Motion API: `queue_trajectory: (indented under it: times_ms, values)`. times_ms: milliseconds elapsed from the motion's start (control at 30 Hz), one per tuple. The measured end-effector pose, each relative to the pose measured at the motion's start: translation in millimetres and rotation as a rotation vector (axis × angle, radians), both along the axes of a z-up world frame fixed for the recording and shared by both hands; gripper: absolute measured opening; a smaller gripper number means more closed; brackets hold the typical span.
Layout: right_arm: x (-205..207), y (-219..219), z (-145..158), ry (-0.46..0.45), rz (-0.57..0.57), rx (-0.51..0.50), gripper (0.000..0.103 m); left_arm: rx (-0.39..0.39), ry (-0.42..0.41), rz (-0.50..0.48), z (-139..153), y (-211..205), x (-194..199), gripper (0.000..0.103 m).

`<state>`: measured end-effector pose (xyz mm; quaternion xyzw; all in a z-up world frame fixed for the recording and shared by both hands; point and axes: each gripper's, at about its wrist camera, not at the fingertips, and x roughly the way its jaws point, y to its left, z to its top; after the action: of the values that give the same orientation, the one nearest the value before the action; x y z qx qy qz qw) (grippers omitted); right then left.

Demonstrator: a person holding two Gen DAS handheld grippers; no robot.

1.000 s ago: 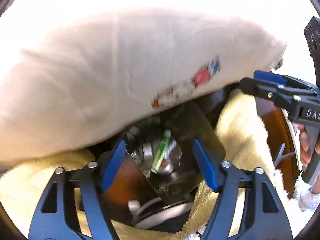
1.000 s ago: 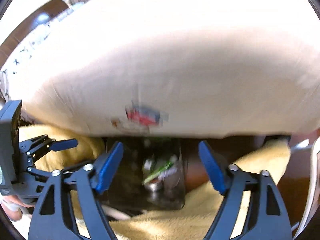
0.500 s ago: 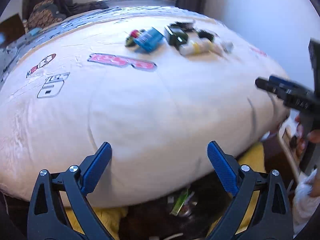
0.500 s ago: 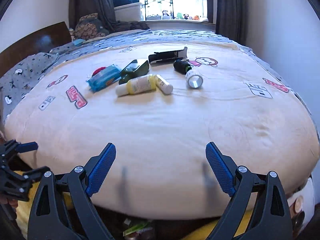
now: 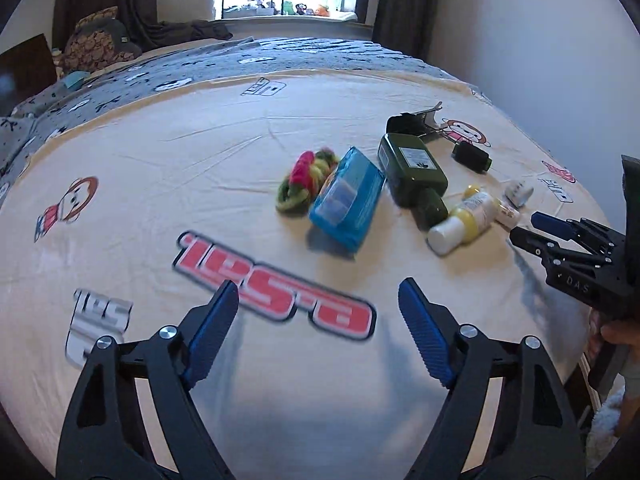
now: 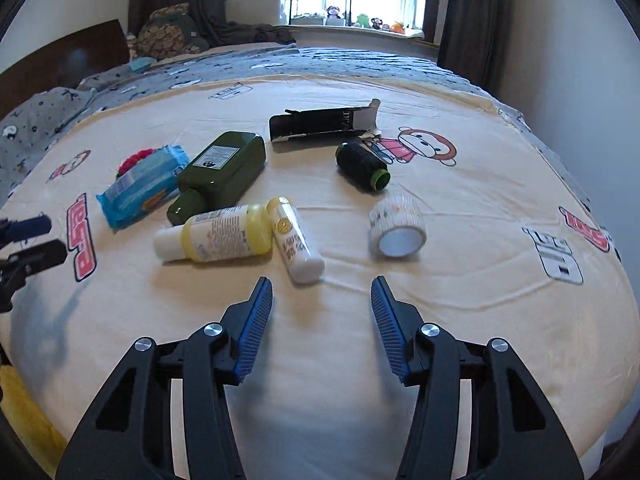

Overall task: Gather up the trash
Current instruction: 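Grasp the blue packet with left tool while right tool grasps white bottle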

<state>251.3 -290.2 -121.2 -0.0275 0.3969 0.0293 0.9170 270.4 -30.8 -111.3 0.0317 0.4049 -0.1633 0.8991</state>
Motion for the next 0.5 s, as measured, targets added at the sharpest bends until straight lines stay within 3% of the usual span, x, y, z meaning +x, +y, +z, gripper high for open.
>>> queue_trajectory:
  times_ms: [500]
  values:
    - [52, 21, -9, 0.034, 0.047, -0.047, 0.052, 0.059, 0.009, -0.049, -11, -44, 55, 0.066]
